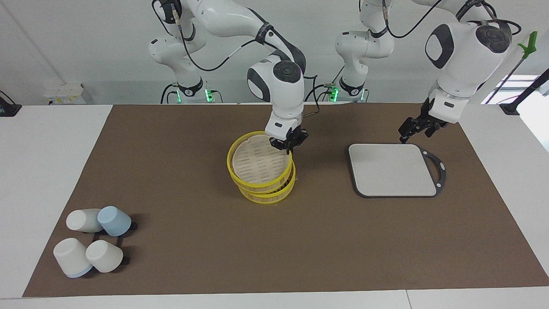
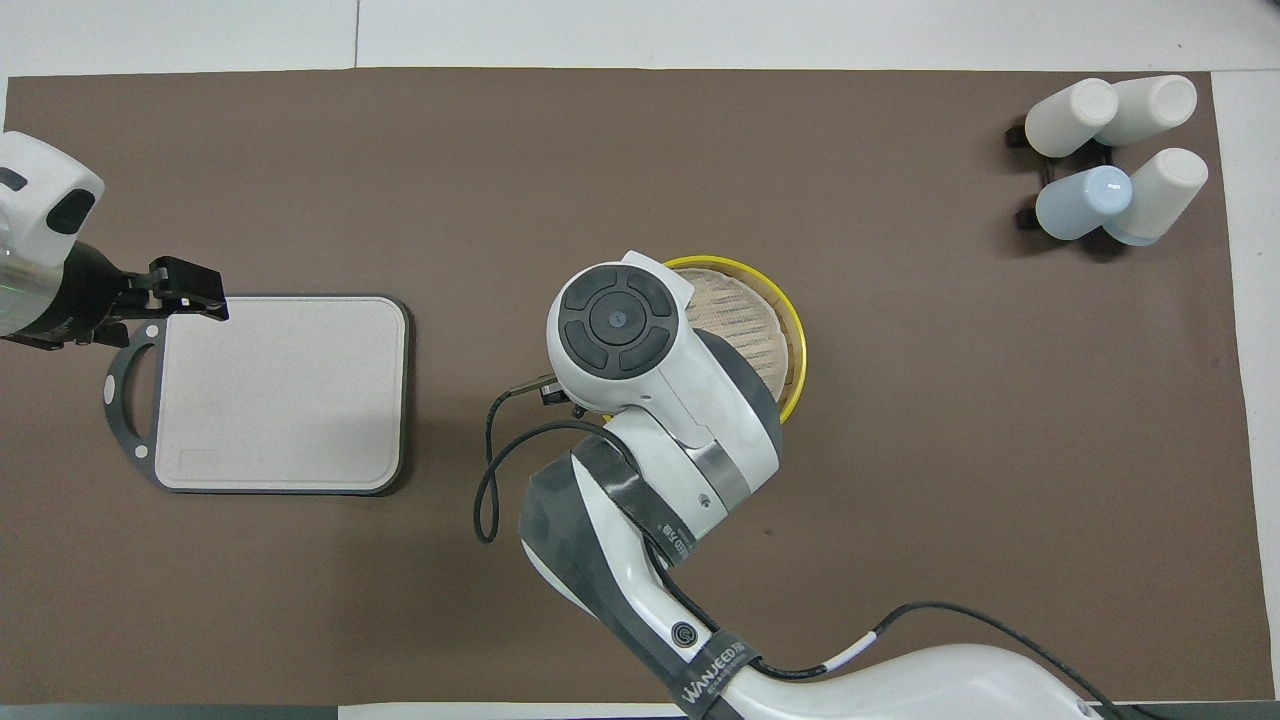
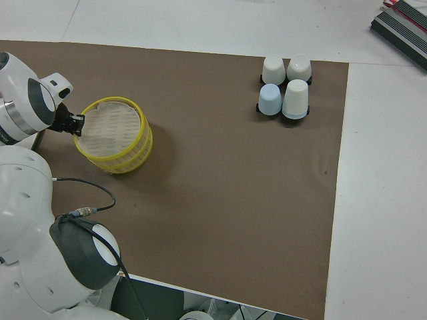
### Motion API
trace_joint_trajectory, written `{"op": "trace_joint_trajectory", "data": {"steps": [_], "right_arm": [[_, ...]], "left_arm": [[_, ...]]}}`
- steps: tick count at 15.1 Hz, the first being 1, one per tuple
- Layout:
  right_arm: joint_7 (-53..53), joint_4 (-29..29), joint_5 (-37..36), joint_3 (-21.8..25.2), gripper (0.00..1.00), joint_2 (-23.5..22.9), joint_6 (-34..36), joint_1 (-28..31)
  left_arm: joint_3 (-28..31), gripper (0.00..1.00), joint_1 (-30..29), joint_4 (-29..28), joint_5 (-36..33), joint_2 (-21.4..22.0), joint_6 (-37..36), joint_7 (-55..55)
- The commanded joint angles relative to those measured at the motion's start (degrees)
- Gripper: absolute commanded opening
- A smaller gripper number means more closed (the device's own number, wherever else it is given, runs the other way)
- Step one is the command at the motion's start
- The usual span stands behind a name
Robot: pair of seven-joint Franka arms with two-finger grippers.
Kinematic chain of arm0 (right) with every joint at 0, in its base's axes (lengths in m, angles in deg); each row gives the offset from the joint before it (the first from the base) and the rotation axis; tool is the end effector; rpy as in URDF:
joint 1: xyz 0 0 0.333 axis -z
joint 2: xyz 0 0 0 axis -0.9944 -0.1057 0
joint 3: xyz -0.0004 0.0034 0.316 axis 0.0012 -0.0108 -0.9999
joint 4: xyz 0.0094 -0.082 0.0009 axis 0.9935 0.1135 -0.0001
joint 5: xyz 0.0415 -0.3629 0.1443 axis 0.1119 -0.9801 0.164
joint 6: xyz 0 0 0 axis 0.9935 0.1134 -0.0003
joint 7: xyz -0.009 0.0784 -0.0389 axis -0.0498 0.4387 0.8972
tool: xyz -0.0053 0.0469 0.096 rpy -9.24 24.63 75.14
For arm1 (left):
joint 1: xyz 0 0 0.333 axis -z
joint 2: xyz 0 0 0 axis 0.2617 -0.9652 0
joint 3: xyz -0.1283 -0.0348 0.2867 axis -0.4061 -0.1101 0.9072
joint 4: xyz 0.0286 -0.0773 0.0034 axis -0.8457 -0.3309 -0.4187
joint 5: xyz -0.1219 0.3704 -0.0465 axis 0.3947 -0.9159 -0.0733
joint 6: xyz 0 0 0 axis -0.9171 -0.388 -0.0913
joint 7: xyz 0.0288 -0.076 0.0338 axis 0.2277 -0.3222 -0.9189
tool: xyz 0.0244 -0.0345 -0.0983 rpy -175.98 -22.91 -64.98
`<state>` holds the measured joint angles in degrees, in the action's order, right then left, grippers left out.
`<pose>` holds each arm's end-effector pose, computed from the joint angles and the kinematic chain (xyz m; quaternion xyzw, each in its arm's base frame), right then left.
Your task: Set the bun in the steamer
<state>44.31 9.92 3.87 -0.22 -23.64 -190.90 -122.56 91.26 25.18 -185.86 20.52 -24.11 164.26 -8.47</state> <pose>0.5231 0.4316 0.4088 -0.9930 -0.1095 -0.0089 0.0440 0.5560 -0.0314 0.5399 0.9965 0.0827 -0.0114 0.0075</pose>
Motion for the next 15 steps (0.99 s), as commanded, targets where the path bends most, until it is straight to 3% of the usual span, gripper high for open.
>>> {"op": "trace_joint_trajectory", "data": {"steps": [1, 7, 11, 12, 13, 14, 15], "right_arm": [[1.2, 0.7, 0.7, 0.3, 0.00, -0.3, -2.7, -0.4], [4.0, 0.8, 0.6, 0.4, 0.00, -1.5, -4.8, -2.3], [3.9, 1.3, 0.6, 0.3, 0.00, -1.5, -5.0, -2.2], [4.0, 1.4, 0.6, 0.3, 0.30, -1.5, -5.0, -2.2], [4.0, 1.3, 0.2, 0.4, 0.70, -1.4, -4.9, -2.2], [4.0, 0.9, -0.6, 0.4, 1.00, -1.3, -4.5, -2.4], [4.2, 0.0, -1.0, 0.4, 1.00, -1.3, -3.9, -2.8]], "left_arm": [[-0.3, 1.00, -2.1, -0.3, -0.3, 1.2, -1.3, 3.0], [-0.4, 1.00, -2.0, -0.1, -0.4, 1.9, -1.6, 3.3], [-0.6, 1.00, -1.9, 3.0, -2.2, 3.5, -9.4, 7.5], [-0.5, 1.00, -1.9, 4.5, -2.1, 3.7, -12.4, 9.8], [-0.3, 1.00, -1.4, 5.8, -2.1, 3.7, -14.8, 11.7], [-0.3, 1.00, -1.4, 6.0, -2.1, 3.7, -15.5, 12.1], [-0.4, 1.00, -1.4, 6.1, -1.8, 3.7, -15.5, 12.0]]}}
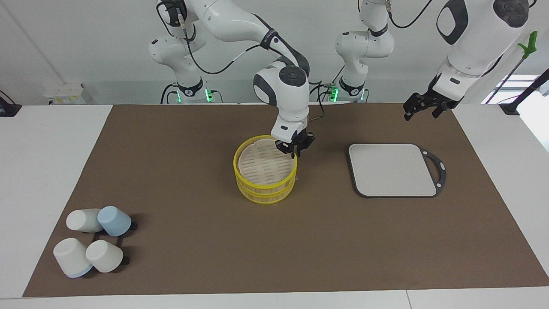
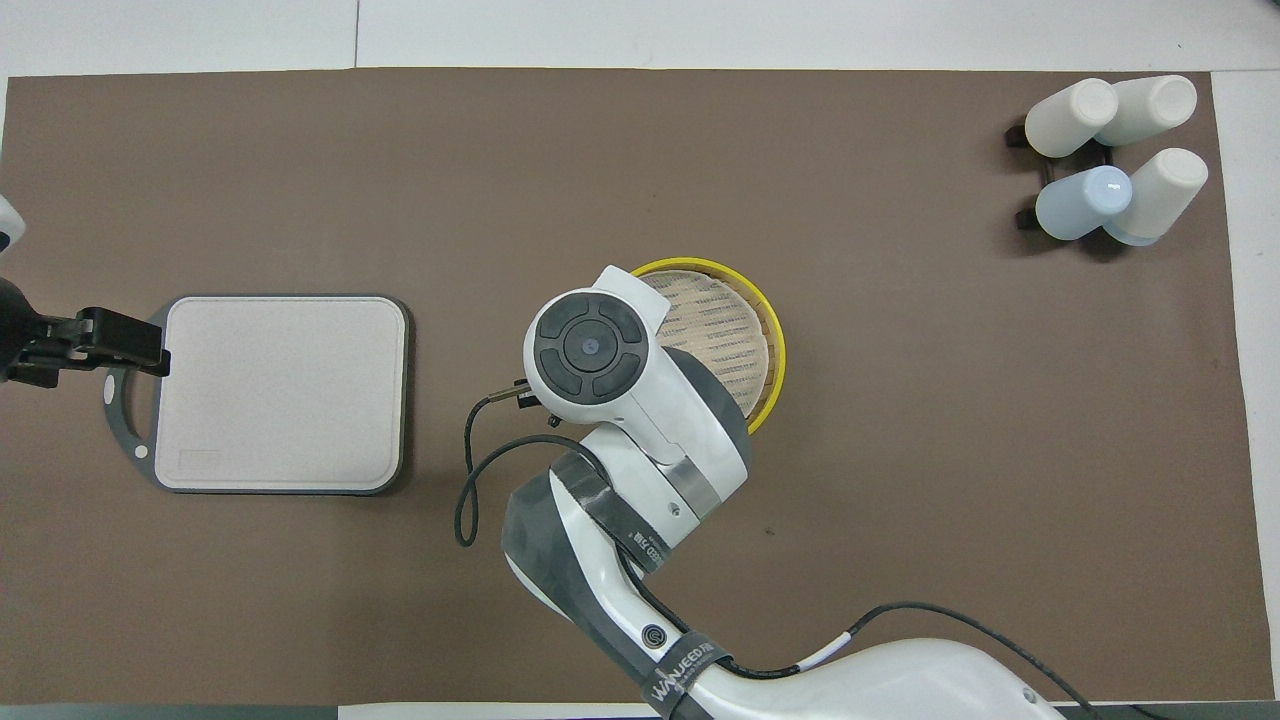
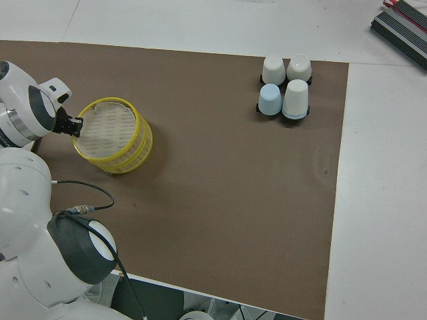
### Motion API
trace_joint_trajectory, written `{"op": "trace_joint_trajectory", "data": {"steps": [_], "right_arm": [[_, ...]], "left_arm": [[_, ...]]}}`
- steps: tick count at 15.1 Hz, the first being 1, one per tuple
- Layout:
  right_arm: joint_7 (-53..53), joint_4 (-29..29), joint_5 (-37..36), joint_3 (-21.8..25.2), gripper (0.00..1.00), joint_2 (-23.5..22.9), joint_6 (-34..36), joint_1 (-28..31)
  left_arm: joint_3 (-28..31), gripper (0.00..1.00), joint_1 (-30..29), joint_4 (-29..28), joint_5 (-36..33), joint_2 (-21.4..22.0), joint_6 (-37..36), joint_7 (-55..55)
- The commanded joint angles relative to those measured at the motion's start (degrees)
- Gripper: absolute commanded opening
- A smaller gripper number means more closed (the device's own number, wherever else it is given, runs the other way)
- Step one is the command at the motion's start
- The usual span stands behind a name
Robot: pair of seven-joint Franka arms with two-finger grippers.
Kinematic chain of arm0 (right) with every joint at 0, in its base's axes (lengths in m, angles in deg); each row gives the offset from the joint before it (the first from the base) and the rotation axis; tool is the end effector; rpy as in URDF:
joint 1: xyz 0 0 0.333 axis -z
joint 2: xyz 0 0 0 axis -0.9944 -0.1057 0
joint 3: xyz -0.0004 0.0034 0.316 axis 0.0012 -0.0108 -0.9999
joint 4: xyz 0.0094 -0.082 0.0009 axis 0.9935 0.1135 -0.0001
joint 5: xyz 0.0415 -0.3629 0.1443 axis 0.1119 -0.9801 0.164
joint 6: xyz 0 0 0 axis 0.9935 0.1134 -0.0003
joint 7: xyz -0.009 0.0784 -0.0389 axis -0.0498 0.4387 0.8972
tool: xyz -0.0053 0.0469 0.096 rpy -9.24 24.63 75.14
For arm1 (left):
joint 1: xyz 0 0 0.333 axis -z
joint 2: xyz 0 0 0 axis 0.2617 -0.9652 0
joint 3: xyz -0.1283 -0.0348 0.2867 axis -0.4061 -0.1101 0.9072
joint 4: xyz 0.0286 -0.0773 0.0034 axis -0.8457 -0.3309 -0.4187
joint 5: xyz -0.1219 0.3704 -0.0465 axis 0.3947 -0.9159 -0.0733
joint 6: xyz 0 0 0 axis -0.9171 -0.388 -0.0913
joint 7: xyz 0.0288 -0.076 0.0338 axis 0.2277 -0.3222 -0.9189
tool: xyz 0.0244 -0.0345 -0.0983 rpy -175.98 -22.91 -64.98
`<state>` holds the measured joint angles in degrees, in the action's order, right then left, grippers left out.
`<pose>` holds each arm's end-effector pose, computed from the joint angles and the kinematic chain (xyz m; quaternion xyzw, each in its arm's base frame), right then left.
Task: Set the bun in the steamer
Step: 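Lower the lid onto the steamer and open the right gripper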
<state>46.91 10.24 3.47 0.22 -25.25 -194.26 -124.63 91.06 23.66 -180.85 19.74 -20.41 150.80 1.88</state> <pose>0.5158 0.4505 0.3925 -0.9935 -0.1017 -0.0205 0.0470 0.5225 -0.0145 0.5968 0.9986 0.0019 -0.0520 0.0043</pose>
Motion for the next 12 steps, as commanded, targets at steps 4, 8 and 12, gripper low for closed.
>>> {"op": "trace_joint_trajectory", "data": {"steps": [4, 8, 12], "right_arm": [[1.4, -8.9, -1.7, 0.7, 1.00, 0.4, 7.3, 2.2], [-0.3, -10.4, -1.2, 0.5, 1.00, 6.6, 14.2, 12.5], [-2.5, -10.0, -2.5, 1.0, 1.00, 12.0, 23.4, 21.8]], "left_arm": [[-0.6, 1.00, -0.1, 1.2, -0.9, -0.2, -2.4, 1.4], [-0.9, 1.00, -0.1, 2.2, -0.8, -0.6, -2.5, 1.5], [-0.9, 1.00, -0.3, 5.1, 0.1, -0.3, -3.9, 1.6]]}}
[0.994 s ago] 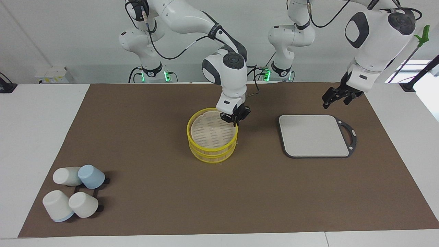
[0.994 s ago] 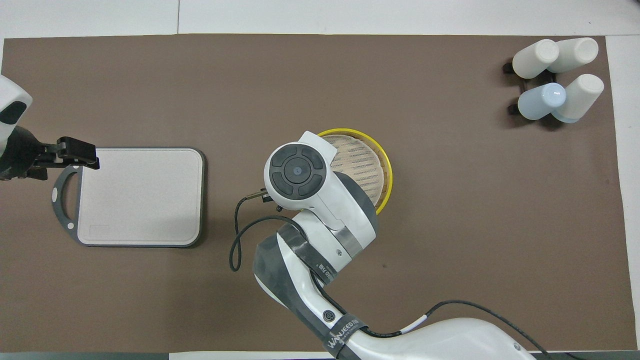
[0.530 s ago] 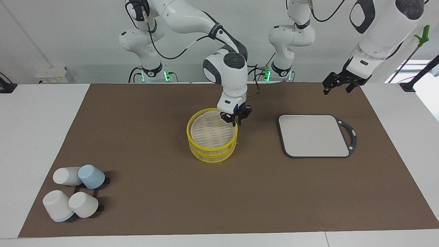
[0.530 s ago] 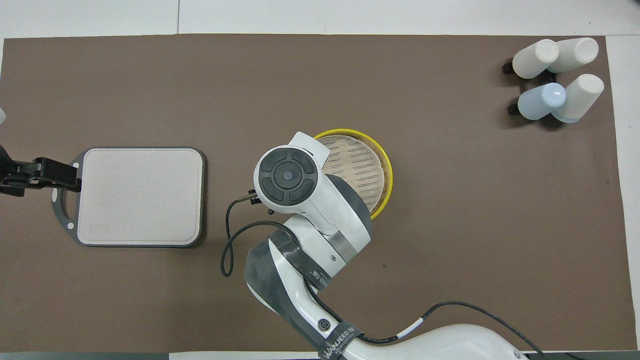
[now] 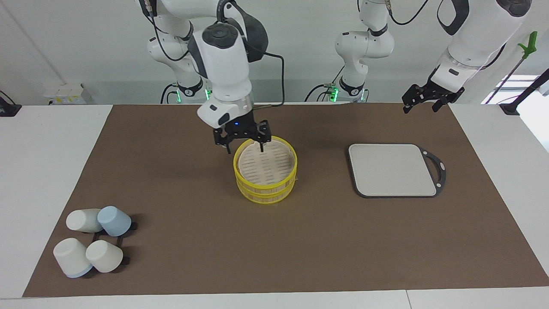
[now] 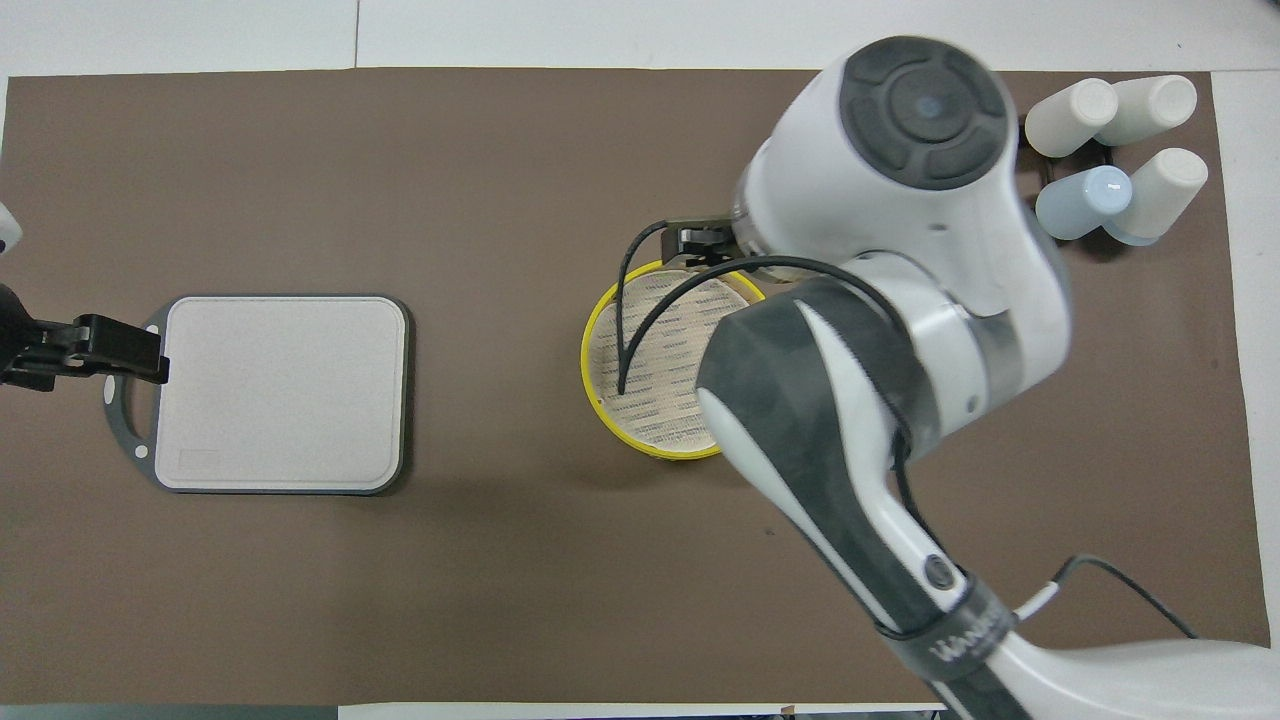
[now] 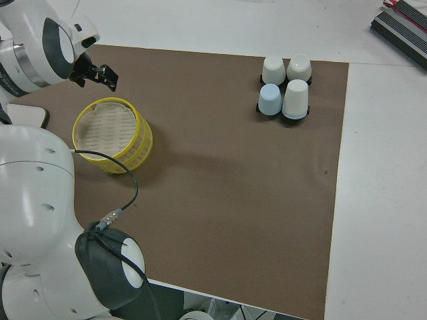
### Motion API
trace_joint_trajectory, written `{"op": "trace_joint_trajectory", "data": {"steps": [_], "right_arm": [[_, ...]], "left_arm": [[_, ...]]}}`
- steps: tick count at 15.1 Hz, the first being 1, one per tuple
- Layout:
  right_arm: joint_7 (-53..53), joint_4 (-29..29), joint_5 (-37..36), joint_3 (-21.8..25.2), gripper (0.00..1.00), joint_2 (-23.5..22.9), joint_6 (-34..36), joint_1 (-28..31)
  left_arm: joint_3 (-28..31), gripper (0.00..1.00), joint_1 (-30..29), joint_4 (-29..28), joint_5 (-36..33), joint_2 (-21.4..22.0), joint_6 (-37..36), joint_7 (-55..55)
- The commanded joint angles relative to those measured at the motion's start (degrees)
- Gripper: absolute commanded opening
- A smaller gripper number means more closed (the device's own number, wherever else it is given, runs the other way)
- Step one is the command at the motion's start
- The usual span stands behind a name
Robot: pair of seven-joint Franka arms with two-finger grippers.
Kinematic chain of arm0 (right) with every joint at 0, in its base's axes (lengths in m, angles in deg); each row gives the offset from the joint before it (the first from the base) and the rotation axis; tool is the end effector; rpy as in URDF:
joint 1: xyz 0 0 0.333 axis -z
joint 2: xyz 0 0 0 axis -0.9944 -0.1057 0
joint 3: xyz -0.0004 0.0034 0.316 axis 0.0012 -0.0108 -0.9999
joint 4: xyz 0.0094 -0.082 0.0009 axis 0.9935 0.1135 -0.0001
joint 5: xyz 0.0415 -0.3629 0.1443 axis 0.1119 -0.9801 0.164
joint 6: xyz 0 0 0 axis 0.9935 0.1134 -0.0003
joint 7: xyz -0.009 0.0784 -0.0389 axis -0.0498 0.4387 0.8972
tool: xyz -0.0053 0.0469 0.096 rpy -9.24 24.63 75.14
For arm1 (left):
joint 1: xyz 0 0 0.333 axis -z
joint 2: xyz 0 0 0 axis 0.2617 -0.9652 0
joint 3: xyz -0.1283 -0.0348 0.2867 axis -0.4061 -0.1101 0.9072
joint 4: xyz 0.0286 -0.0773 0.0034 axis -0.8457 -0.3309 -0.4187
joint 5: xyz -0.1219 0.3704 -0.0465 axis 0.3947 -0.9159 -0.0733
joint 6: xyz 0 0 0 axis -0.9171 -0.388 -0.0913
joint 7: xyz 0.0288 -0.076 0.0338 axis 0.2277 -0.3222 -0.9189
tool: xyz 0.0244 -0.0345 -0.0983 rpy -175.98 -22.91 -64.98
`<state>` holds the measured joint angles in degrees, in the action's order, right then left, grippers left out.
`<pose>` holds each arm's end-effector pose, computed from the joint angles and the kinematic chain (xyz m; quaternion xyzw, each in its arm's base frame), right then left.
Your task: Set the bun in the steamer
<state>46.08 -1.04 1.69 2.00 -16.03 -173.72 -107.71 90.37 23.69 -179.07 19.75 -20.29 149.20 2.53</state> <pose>0.6003 0.2506 0.5618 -0.9982 0.0406 -0.0347 0.0278 0.5201 -0.0211 0.6102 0.9987 -0.0100 -0.0494 0.0041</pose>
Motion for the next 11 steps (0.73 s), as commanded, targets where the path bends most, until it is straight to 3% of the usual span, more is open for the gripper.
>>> {"op": "trace_joint_trajectory", "data": {"steps": [1, 6, 9, 11], "right_arm": [[-5.1, 1.5, -0.6, -0.8, 1.00, 4.0, 5.4, 7.0], [-19.8, 4.7, -0.7, -0.7, 1.00, 12.5, 19.2, 15.9], [-20.9, 9.0, -0.8, -1.3, 1.00, 18.4, 19.7, 18.2], [-21.1, 9.0, -0.8, -1.2, 1.00, 18.3, 18.3, 18.8]], "left_arm": [[-0.2, 1.00, -0.3, 3.5, 0.5, -0.5, -2.3, 0.8], [-0.3, 1.00, -0.7, 3.5, 0.9, -0.3, -1.5, 0.8], [-0.2, 1.00, -0.6, 3.5, 0.9, -0.1, -1.4, 0.9], [-0.2, 1.00, -0.2, 3.4, 0.9, 0.0, -1.1, 0.9]]}}
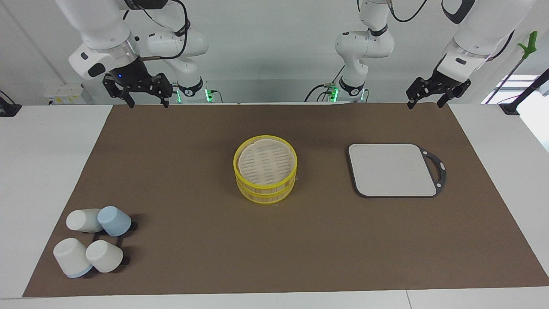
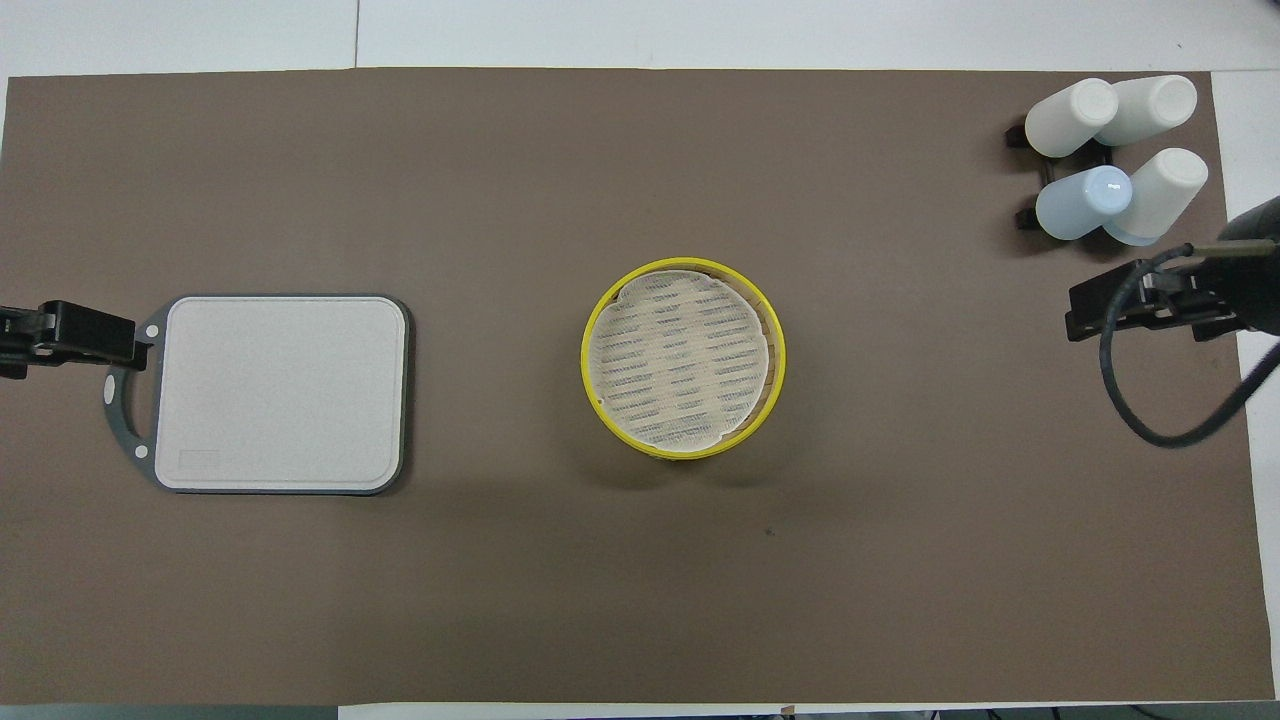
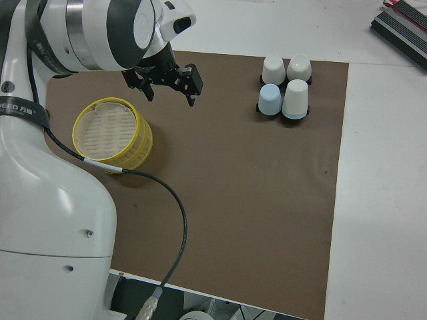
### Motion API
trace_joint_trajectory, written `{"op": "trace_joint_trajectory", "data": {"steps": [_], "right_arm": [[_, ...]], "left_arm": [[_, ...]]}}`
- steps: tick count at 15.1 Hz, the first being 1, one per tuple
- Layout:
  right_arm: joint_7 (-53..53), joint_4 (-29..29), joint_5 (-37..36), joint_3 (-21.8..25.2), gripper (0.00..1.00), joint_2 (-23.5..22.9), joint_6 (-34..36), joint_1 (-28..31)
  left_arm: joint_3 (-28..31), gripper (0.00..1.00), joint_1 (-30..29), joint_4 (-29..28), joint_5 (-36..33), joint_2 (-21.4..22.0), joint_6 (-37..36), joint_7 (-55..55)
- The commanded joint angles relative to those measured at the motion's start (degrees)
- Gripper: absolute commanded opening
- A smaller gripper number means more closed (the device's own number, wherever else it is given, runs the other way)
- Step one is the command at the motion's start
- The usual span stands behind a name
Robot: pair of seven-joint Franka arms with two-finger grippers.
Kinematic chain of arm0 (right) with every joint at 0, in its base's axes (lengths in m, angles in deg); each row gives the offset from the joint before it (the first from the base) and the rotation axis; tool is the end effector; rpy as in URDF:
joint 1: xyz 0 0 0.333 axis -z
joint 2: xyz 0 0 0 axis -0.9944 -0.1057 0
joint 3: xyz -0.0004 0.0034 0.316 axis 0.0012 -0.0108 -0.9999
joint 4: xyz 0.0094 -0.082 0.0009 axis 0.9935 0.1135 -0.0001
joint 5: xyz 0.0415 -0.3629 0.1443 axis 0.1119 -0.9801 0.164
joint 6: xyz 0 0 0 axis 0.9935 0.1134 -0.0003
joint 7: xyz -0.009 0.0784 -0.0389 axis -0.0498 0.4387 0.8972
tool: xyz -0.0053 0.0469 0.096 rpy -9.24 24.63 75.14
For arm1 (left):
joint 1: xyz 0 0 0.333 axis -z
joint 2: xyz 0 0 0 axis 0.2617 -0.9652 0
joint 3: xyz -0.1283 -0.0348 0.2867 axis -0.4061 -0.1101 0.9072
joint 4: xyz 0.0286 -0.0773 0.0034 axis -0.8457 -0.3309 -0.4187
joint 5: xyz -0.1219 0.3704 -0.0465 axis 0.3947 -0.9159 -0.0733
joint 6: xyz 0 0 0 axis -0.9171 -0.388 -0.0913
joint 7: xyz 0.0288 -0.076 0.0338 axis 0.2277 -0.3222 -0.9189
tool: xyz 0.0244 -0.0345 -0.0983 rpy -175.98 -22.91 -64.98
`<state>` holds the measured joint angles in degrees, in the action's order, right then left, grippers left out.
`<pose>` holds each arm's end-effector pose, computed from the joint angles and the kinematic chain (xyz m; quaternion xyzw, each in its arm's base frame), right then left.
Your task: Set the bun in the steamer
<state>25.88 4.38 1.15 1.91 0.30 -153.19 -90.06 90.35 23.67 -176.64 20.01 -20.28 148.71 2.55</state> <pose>0.5290 0.0455 0.6545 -0.9990 0.0149 0.0416 0.0060 0.5205 -0.0215 0.6293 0.9994 -0.0103 -0.0325 0.0069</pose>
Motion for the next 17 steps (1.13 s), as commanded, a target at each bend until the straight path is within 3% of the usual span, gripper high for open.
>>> {"op": "trace_joint_trajectory", "data": {"steps": [1, 17], "right_arm": [[-1.0, 3.6, -0.3, -1.0, 1.00, 1.9, -4.9, 1.1], [-0.9, 5.6, -1.6, -1.1, 1.00, 4.6, -5.6, 4.4]], "left_arm": [[-0.2, 1.00, -0.1, 1.0, 0.6, 0.0, -0.6, 0.8], [-0.5, 1.00, 0.2, 0.0, 0.5, 0.7, 0.2, 1.1]]}}
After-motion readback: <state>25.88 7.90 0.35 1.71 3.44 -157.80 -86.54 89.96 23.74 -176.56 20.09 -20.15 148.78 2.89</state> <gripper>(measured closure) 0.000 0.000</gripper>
